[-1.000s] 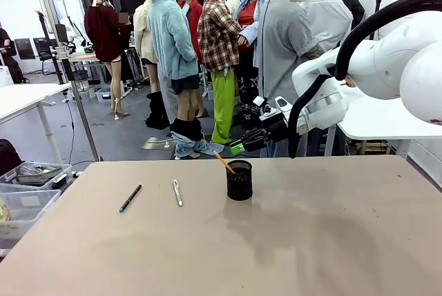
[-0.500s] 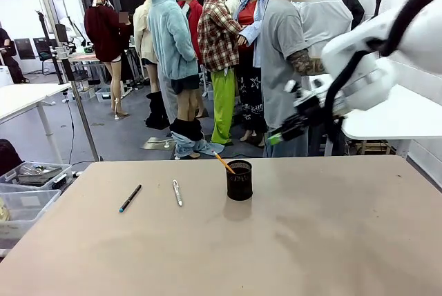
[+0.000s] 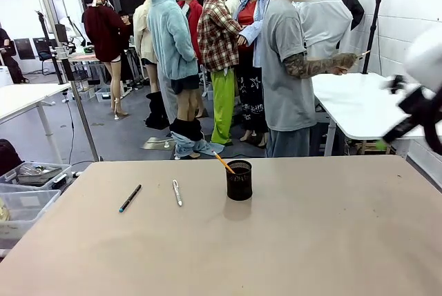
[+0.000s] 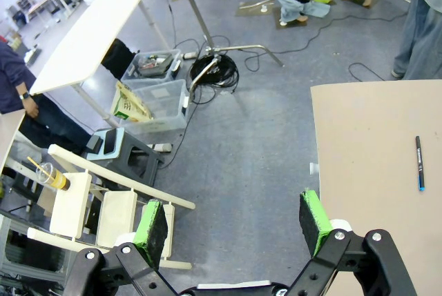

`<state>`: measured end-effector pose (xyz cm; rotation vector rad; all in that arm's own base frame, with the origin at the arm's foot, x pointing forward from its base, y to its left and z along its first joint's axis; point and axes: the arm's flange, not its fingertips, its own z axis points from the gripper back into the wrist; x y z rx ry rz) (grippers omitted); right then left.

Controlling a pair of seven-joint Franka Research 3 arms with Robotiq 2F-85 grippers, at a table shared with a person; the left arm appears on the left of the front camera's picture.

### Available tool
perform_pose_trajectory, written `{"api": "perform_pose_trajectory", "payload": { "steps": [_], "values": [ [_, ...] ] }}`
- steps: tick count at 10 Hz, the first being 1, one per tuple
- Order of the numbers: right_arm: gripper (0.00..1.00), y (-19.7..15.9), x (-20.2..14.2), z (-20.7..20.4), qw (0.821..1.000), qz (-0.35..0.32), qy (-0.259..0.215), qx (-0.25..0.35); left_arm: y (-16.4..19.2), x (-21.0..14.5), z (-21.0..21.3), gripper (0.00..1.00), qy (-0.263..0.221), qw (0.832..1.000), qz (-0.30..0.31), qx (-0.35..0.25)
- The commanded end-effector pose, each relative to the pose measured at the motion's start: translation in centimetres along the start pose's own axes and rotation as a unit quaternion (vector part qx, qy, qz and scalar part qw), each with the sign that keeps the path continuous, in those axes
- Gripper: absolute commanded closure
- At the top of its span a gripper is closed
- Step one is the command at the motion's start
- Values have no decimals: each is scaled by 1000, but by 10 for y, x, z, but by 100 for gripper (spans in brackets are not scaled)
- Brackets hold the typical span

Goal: Place the pens into the pen holder.
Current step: Pick up a writing instrument from the table and place it into the Pen holder.

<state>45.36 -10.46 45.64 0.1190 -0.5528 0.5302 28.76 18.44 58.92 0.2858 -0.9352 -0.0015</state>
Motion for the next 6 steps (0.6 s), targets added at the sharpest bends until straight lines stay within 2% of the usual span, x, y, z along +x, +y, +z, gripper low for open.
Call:
{"api": "perform_pose_trajectory", "payload": {
  "steps": [1,3,4,5,6],
  "values": [
    [40,-28,-33,33,993,-116,22,-6,-1,1,-1,0,-2,1000,0,4],
    [40,-61,-78,59,978,-199,38,-42,-1,1,-1,0,-2,1000,0,4],
    [40,-67,-90,68,973,-218,54,-58,-1,1,-1,0,-2,1000,0,4],
    [40,-67,-98,73,969,-226,77,-59,-1,1,-1,0,-2,1000,0,4],
    [40,-66,-97,55,975,-204,84,-37,-1,1,-1,0,-2,1000,0,4]
  ]
}}
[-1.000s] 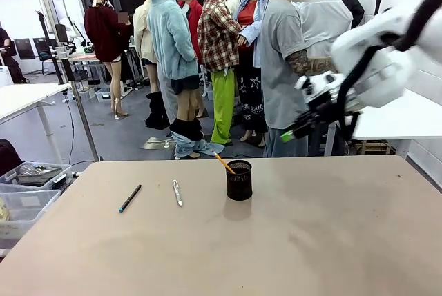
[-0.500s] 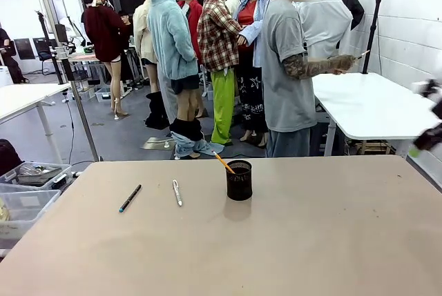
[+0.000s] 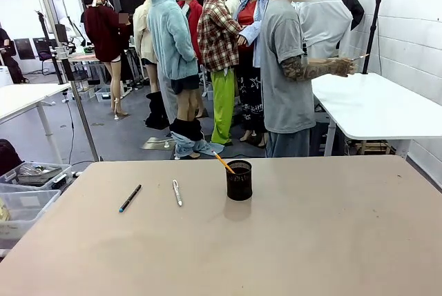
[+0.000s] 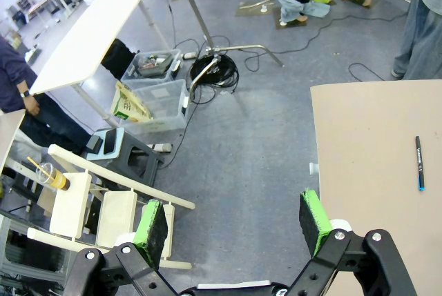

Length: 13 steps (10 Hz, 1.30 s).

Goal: Place the pens into the pen holder.
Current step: Pick up a writing instrument from the table and place it into the Pen holder.

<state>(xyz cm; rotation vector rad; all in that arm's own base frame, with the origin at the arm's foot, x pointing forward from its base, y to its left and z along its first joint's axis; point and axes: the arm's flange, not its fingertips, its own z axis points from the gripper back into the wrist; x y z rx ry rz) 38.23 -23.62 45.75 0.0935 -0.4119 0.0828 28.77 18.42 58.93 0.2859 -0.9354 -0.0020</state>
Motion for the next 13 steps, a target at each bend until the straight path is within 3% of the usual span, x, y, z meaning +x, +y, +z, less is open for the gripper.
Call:
{"api": "perform_pose_trajectory", "payload": {
  "steps": [1,3,6,9,10,11,13],
  "values": [
    [40,-3,1,2,1000,0,-13,-1,0,0,0,0,0,1000,0,0],
    [40,-3,1,2,1000,0,-13,-1,-68,35,9,0,-29,997,-33,-62],
    [40,-3,1,2,1000,0,-13,-1,-154,88,-14,0,-9,984,-92,-150],
    [40,-3,1,2,1000,0,-13,-1,-231,96,-80,0,84,971,-122,-185],
    [40,-3,1,2,1000,0,-13,-1,-249,85,-91,0,123,968,-121,-182],
    [40,-3,1,2,1000,0,-13,-1,-232,85,-56,0,48,975,-126,-179],
    [40,-3,1,2,1000,0,-13,-1,-232,85,-56,0,48,975,-126,-179]
  ]
}}
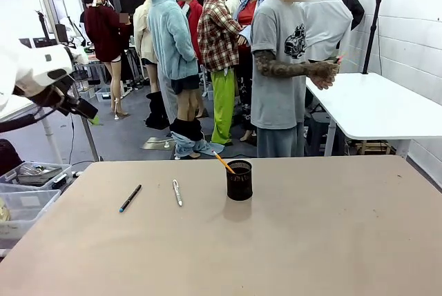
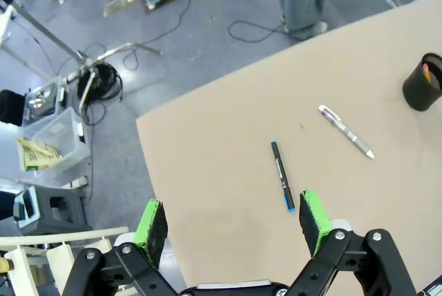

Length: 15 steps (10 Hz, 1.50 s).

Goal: Place the pens into the pen holder.
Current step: Pick up a writing instrument from the table and place it into the Pen holder.

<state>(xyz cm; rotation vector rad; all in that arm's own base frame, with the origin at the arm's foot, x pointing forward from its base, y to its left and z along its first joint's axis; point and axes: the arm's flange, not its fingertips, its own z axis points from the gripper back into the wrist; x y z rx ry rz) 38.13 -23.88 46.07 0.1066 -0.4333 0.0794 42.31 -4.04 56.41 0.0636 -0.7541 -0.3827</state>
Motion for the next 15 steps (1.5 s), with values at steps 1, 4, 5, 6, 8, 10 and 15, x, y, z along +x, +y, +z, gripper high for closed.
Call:
{"api": "perform_pose_trajectory", "payload": {
  "steps": [1,4,5,6,8,10,15],
  "values": [
    [40,0,1,-1,1000,2,-2,-7,-3,-3,-17,0,16,1000,-2,-5],
    [40,0,1,-1,1000,2,-2,-7,1,2,-84,0,127,989,7,-79],
    [40,0,1,-1,1000,2,-2,-7,1,4,-108,0,161,982,19,-92],
    [40,0,1,-1,1000,2,-2,-7,0,3,-134,0,176,979,23,-98],
    [40,0,1,-1,1000,2,-2,-7,-10,-8,-181,0,232,964,33,-123],
    [40,0,1,-1,1000,2,-2,-7,-21,-20,-208,0,268,956,22,-120],
    [40,0,1,-1,1000,2,-2,-7,-51,-51,-244,0,289,944,4,-156]
  ]
}}
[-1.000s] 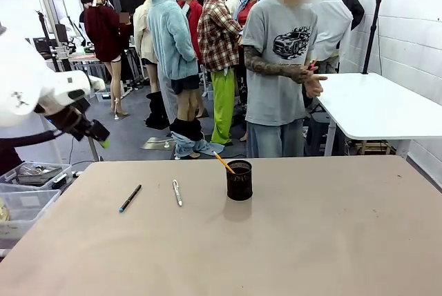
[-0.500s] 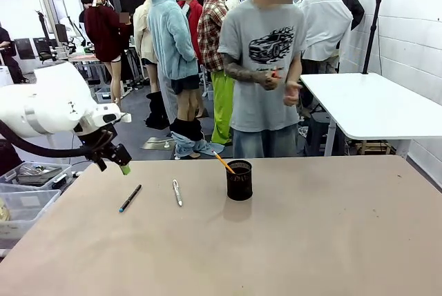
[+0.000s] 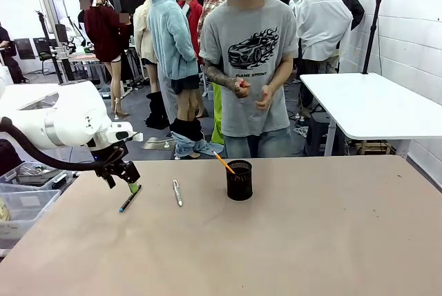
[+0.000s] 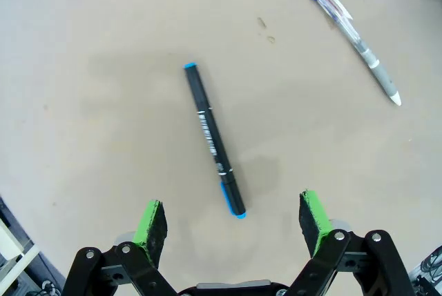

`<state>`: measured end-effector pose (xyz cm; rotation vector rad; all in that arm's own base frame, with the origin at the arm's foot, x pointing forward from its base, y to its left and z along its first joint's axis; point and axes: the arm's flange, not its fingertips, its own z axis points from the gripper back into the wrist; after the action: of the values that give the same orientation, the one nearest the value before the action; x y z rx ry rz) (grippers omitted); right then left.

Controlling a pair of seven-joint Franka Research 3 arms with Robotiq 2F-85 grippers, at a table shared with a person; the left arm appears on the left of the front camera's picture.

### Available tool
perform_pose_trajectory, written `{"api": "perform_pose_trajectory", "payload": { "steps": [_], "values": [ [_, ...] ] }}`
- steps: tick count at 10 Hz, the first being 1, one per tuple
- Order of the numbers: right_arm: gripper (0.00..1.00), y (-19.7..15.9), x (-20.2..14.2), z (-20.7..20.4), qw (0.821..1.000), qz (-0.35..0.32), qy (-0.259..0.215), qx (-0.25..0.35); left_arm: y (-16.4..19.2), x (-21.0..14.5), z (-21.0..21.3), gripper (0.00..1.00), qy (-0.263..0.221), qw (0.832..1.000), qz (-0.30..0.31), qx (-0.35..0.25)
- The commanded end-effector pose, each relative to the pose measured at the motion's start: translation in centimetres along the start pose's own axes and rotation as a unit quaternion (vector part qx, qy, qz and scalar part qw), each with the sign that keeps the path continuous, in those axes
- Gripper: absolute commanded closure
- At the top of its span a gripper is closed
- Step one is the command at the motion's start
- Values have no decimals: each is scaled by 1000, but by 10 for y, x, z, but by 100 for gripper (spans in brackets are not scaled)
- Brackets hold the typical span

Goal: Place the pens into the pen holder.
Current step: Pick up a writing instrument from the table and place it into the Pen holder.

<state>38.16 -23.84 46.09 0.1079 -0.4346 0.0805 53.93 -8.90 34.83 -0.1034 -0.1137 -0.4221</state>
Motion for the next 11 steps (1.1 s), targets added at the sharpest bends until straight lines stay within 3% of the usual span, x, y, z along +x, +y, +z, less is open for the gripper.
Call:
{"api": "perform_pose_trajectory", "payload": {
  "steps": [1,4,7,8,11],
  "values": [
    [40,-1,0,-1,1000,2,-2,-8,0,-1,-12,0,2,1000,-11,-12],
    [40,-1,0,-1,1000,2,-2,-8,1,-4,-24,0,4,1000,-1,13],
    [40,-1,0,-1,1000,2,-2,-8,-2,-1,-25,0,16,1000,-2,-5],
    [40,-1,0,-1,1000,2,-2,-8,1,5,-26,0,-4,1000,1,5],
    [40,-1,0,-1,1000,2,-2,-8,8,23,-36,0,20,1000,11,10]
  ]
}}
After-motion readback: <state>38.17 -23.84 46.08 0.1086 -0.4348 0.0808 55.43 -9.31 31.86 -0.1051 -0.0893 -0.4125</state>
